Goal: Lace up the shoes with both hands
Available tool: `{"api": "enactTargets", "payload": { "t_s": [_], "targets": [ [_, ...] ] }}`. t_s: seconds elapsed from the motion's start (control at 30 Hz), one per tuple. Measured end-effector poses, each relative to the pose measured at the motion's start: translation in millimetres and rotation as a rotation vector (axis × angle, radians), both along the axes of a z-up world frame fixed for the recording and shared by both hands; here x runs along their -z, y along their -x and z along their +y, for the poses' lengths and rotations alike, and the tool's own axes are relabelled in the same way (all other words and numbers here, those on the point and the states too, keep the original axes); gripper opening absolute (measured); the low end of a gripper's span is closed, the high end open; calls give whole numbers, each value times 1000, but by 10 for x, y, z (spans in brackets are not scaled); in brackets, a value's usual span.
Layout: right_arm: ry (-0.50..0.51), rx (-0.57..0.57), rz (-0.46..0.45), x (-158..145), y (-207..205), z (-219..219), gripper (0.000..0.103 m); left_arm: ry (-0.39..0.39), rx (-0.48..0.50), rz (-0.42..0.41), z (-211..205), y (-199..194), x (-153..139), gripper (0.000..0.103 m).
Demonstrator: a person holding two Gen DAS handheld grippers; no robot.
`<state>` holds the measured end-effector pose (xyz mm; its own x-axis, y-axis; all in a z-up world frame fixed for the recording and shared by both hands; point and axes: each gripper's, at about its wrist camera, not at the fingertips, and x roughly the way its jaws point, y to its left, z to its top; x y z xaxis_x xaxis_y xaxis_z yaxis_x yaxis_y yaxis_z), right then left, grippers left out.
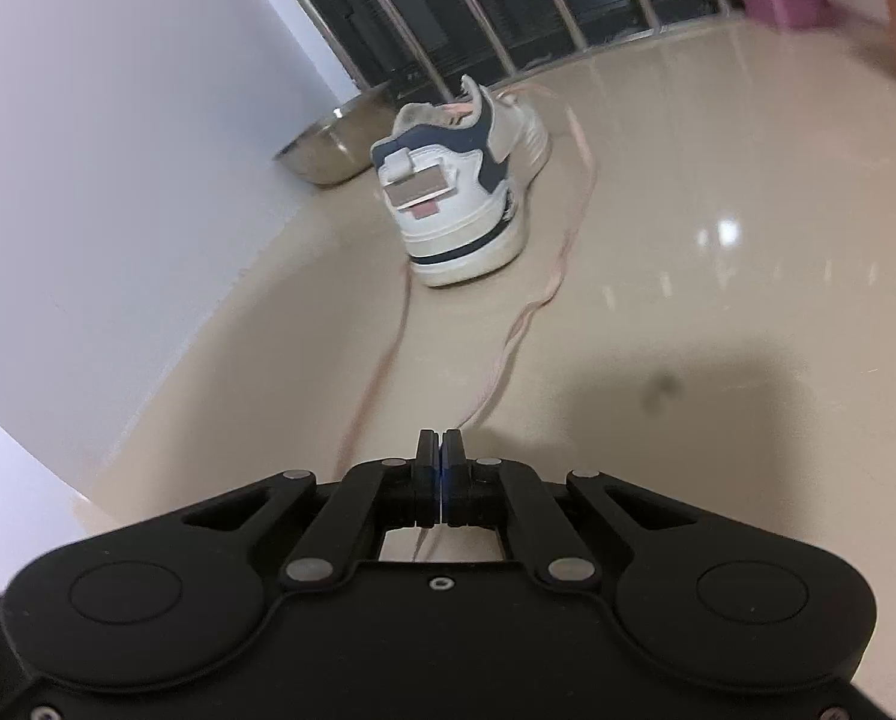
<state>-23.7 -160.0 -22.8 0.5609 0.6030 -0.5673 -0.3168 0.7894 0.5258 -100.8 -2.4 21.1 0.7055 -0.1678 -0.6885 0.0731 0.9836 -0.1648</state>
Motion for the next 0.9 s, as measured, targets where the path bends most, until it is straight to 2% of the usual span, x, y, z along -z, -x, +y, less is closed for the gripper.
{"api": "enactTargets", "payload": {
  "t_s": [0.07, 0.17, 0.27, 0.33, 0.37, 0.5, 0.57, 0.7, 0.73, 0.8, 0.87, 0.9],
  "targets": [
    [-26, -3, 18, 31, -96, 38, 0, 26, -38, -27, 117, 49, -58, 73],
    [-5, 10, 6, -2, -235, 155, 0, 59, -77, -63, 284, 109, -143, 73],
    [-29, 63, -19, -34, -412, 240, 5, 68, -32, -81, 291, 123, -179, 74],
    [-4, 56, 20, -44, -534, 284, 6, 46, 4, -94, 212, 125, -179, 74],
    [4, 43, 45, -50, -583, 298, 12, 31, 22, -94, 157, 123, -174, 74],
    [2, 50, 10, -167, -453, 159, 44, -33, 69, -106, -60, 61, -148, 77],
    [10, 52, -3, -211, -372, 75, 44, -78, 63, -68, -146, -38, -99, 77],
    [36, 68, 7, -179, -188, -87, 45, -109, 55, -21, -301, -216, 4, 75],
    [39, 77, 9, -167, -144, -126, 45, -136, 49, -12, -347, -254, 41, 68],
    [26, 93, 8, -163, -72, -217, 45, -170, 30, -20, -390, -279, 93, 63],
    [8, 107, 6, -154, -22, -302, 45, -165, 12, -20, -385, -303, 90, 55],
    [5, 112, 4, -152, -6, -332, 45, -160, 1, -20, -375, -318, 80, 39]
  ]
}}
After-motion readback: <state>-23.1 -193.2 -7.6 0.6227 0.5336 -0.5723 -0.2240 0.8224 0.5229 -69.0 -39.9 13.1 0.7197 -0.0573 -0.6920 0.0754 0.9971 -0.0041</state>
